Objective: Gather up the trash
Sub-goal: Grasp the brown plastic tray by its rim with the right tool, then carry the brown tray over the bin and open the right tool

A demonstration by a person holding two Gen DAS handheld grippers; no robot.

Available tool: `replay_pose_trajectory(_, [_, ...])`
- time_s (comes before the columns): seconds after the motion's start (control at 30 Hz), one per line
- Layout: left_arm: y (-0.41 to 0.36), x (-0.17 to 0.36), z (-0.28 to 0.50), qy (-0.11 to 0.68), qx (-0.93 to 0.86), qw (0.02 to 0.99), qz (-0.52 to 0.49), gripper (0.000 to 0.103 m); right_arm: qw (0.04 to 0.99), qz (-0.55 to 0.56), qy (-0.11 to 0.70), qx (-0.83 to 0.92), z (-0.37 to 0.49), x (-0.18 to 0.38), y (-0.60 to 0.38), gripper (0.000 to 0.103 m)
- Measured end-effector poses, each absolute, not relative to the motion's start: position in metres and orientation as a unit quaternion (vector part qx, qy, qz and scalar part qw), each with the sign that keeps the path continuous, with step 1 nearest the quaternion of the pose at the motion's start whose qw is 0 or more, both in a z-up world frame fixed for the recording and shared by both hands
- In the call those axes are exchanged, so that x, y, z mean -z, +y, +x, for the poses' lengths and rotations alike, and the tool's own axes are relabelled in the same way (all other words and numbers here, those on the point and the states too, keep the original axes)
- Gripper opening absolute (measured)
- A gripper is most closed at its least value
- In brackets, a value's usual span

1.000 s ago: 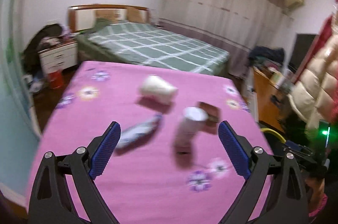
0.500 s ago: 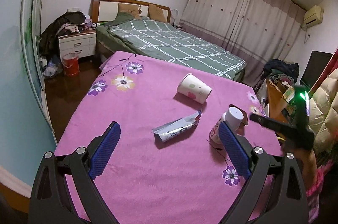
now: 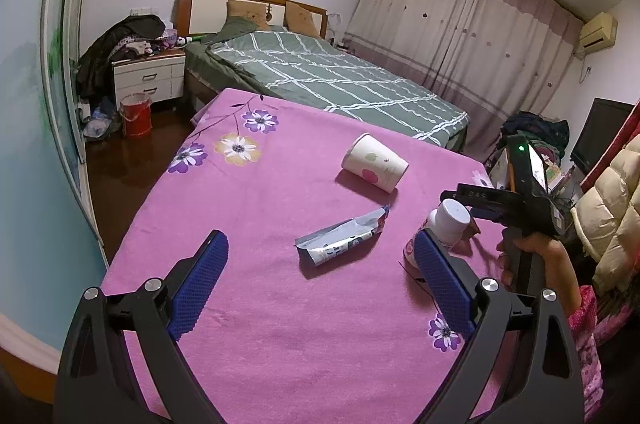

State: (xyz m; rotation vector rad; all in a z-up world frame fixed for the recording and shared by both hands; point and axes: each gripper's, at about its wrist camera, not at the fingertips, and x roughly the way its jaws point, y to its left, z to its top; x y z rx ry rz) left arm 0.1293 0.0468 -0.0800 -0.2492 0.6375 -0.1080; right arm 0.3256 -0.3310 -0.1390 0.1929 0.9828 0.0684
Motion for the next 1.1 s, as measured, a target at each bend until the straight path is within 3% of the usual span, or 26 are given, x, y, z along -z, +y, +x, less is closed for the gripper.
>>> replay_pose_trajectory(0.53, [0.040,0.081,0.128,0.315,0.061,0.939,-0.124,0.093,0.876,0.056,0.479,-0.013,0.318,0.151,-0.324,0.076])
replay_pose_trajectory(0.67, [0.035,0.081,0.128,0.316,0.067,0.939,-0.119,0.093,0.878,0.050,0.475,-0.012,0.311,0.151,-0.324,0.067])
replay_pose_trajectory(1.1, [0.014,0.087,0.138,0.329,0.097,0.933,-0.108,0.093,0.896,0.094,0.433,0.006,0.252,0.130,-0.384,0.066])
